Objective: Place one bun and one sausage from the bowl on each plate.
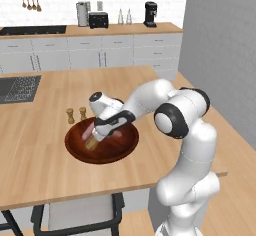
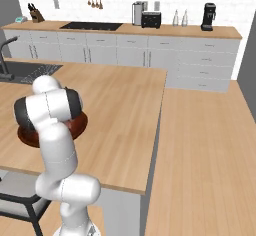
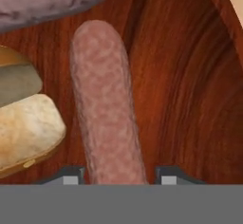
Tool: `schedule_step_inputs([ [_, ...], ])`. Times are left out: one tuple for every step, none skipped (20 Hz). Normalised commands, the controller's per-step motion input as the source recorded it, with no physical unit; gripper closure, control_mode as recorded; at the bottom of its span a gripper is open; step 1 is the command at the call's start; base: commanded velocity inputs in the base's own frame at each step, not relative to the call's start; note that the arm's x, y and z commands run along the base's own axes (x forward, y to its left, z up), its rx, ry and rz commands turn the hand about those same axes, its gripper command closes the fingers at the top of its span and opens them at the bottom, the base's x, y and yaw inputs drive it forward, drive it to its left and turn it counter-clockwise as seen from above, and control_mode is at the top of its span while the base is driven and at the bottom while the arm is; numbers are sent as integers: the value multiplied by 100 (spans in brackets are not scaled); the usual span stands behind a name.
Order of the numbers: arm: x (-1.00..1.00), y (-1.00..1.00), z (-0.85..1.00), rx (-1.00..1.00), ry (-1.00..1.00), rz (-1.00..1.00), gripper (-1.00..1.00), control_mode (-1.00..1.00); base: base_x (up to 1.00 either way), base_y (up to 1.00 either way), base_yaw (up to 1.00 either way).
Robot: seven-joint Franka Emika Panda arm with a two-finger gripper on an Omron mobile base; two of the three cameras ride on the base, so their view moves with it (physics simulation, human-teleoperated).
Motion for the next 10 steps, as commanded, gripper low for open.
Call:
schedule_step_inputs([
  [0, -28, -32, -1, 0, 0, 100, -100, 0, 0, 0],
  [0, -19, -33, 0, -2, 0, 100, -100, 0, 0, 0],
  [0, -4, -8, 0, -4, 0, 100, -100, 0, 0, 0],
  [0, -4, -4, 0, -5, 0, 100, -100, 0, 0, 0],
  [-48, -17, 0, 3, -6, 0, 100, -100, 0, 0, 0],
  [-77, -6, 47, 8, -13, 0, 100, -100, 0, 0, 0],
  [-91, 0, 89, 7, -20, 0, 100, -100, 0, 0, 0],
  [-99, -1, 100, 8, -21, 0, 100, -100, 0, 0, 0],
  [-100, -1, 100, 9, -26, 0, 100, -100, 0, 0, 0],
  [-100, -14, 100, 12, -28, 0, 100, -100, 0, 0, 0],
])
